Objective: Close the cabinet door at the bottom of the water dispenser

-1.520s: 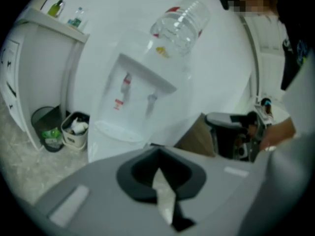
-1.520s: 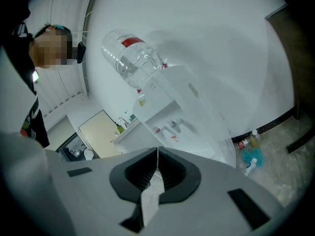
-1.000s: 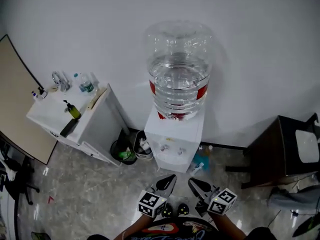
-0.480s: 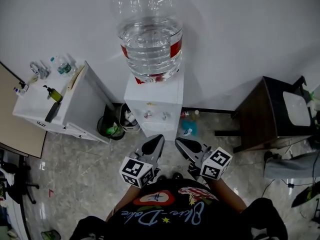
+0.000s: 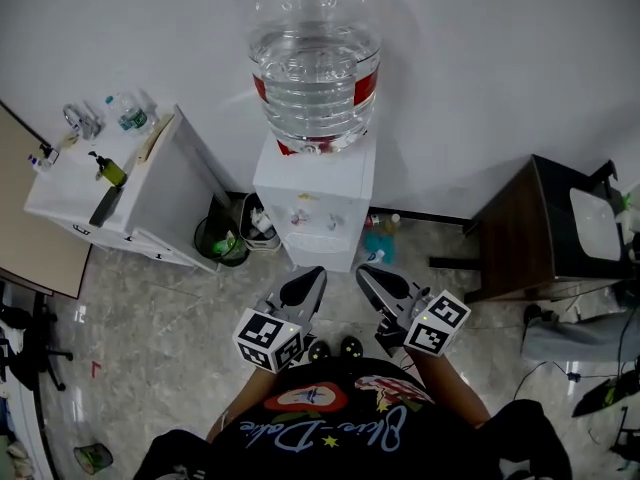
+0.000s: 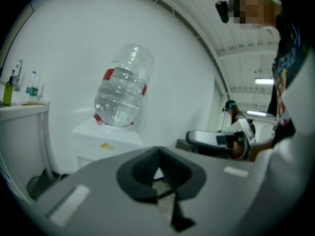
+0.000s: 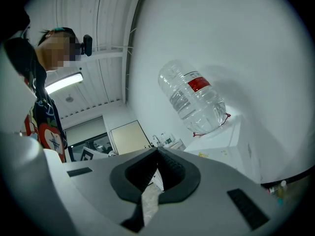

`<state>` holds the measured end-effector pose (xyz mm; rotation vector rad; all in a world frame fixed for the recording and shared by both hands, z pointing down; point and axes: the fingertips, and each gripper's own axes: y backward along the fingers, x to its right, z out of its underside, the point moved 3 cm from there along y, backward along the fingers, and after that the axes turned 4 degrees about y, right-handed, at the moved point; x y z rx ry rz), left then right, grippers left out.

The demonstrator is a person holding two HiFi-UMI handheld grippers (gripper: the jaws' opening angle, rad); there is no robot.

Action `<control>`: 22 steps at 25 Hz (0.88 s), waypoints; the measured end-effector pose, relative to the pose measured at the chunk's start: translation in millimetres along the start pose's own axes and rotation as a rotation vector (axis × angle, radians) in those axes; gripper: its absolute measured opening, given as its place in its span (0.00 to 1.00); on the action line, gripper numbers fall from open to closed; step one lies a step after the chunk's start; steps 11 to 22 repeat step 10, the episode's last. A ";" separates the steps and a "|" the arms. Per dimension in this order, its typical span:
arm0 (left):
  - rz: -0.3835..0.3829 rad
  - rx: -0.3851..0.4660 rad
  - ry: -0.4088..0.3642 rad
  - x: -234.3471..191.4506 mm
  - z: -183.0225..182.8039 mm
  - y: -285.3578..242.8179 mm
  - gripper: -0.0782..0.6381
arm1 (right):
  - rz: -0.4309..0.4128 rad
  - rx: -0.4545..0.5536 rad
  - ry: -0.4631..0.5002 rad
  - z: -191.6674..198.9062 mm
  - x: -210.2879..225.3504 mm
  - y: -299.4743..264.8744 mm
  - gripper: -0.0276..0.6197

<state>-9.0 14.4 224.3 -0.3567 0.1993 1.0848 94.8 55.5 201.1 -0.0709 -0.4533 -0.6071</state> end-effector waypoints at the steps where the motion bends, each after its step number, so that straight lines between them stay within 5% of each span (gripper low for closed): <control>1: -0.002 -0.001 0.001 0.0 0.7 1.2 0.11 | -0.002 0.000 0.002 0.0 -1.1 0.1 0.07; 22: -0.013 -0.046 0.010 2.2 11.1 7.8 0.11 | -0.017 0.016 0.000 0.3 -6.8 6.0 0.07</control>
